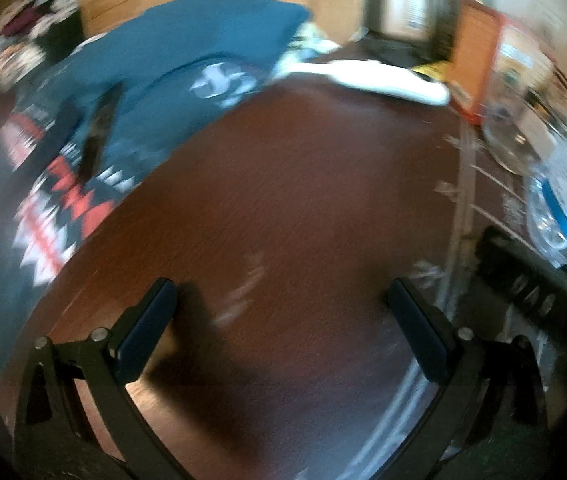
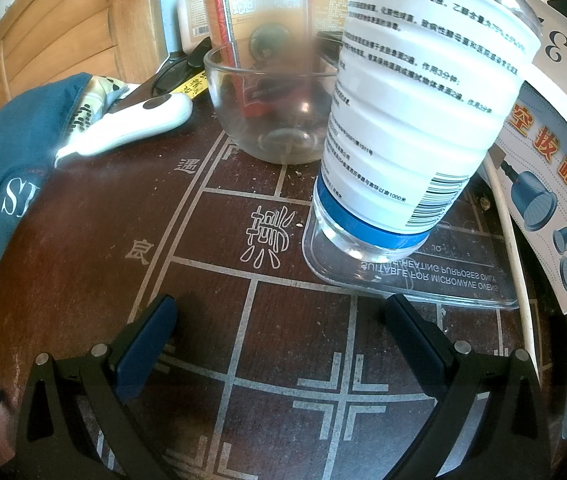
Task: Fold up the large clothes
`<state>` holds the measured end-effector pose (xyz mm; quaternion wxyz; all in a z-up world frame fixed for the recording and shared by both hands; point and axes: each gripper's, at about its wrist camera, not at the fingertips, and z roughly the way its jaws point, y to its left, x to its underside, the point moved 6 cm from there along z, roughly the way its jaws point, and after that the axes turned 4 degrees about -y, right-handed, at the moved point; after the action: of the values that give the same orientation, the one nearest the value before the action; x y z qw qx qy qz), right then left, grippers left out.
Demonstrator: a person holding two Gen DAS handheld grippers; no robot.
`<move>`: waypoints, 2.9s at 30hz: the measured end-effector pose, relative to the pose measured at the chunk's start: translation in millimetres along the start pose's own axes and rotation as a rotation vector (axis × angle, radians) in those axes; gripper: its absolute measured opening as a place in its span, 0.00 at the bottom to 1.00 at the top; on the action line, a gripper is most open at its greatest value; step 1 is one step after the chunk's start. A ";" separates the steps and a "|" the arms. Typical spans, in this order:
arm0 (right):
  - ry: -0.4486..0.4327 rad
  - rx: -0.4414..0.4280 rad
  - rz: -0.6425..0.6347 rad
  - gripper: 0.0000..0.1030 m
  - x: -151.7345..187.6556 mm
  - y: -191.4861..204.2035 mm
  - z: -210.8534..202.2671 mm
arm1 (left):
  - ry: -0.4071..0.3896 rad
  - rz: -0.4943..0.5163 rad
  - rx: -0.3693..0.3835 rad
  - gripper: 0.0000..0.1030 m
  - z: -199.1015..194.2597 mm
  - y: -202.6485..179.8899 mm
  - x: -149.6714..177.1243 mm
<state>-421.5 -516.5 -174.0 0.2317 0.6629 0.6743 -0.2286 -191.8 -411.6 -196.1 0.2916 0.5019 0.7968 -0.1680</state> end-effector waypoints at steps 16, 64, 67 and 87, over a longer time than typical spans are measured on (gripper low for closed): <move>0.000 0.000 0.000 1.00 0.4 0.1 0.0 | -0.001 -0.057 -0.042 1.00 -11.9 38.3 18.9; 0.002 -0.001 -0.001 1.00 0.6 0.1 -0.3 | -0.003 -0.056 -0.041 1.00 -12.1 38.0 19.1; 0.002 -0.001 -0.001 1.00 0.6 0.1 -0.3 | -0.003 -0.056 -0.041 1.00 -12.1 37.8 19.0; 0.002 -0.001 -0.001 1.00 0.7 0.2 -0.5 | -0.005 -0.056 -0.040 1.00 -12.2 37.8 19.1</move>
<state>-421.3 -515.7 -174.0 0.2311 0.6626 0.6751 -0.2278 -167.7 -374.7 -197.8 0.2988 0.4732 0.8129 -0.1611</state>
